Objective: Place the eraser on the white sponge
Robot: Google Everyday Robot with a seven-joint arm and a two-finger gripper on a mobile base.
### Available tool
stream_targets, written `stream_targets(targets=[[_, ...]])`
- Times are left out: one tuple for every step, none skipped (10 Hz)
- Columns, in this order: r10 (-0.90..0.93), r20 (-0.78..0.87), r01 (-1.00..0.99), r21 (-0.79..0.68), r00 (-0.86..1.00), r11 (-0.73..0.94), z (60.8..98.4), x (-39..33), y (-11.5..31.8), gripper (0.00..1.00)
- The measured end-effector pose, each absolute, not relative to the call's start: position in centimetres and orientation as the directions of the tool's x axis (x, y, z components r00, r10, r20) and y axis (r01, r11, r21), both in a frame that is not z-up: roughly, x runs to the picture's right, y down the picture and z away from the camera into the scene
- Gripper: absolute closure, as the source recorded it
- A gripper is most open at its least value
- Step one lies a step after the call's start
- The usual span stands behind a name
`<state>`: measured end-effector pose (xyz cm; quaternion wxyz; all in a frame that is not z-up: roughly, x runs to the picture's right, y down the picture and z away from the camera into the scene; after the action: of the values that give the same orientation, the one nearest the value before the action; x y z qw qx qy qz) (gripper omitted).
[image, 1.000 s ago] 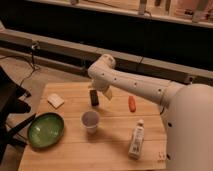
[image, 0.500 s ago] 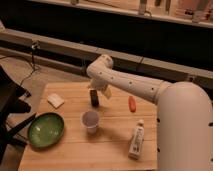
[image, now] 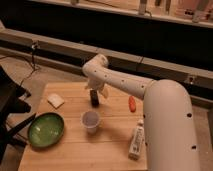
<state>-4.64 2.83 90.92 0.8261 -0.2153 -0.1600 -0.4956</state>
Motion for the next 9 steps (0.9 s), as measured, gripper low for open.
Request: stream_targets(targets=[[-0.743,0.488,0.888,-0.205,0.457,0.412,91.4,-4.5,3.0,0.2],[-0.733,0.502,0.887,-0.211,0.458,0.41,91.9,-4.6,3.2,0.2],[-0.728,0.51,0.888,-0.216,0.457,0.406,92.2,-4.6,3.4,0.2],[-0.726,0.516,0.89,-0.22,0.454,0.4,92.5,-4.6,3.5,0.2],[-0.722,0.526,0.892,-0.225,0.449,0.392,92.9,-4.7,3.7,0.2],[-0.719,0.534,0.895,-0.227,0.444,0.384,93.3,-4.8,3.9,0.2],[-0.718,0.541,0.898,-0.228,0.439,0.377,93.6,-4.9,4.0,0.2],[-0.716,0.548,0.901,-0.228,0.432,0.37,94.0,-5.0,4.3,0.2],[-0.712,0.559,0.904,-0.229,0.425,0.36,94.5,-5.2,4.8,0.2]])
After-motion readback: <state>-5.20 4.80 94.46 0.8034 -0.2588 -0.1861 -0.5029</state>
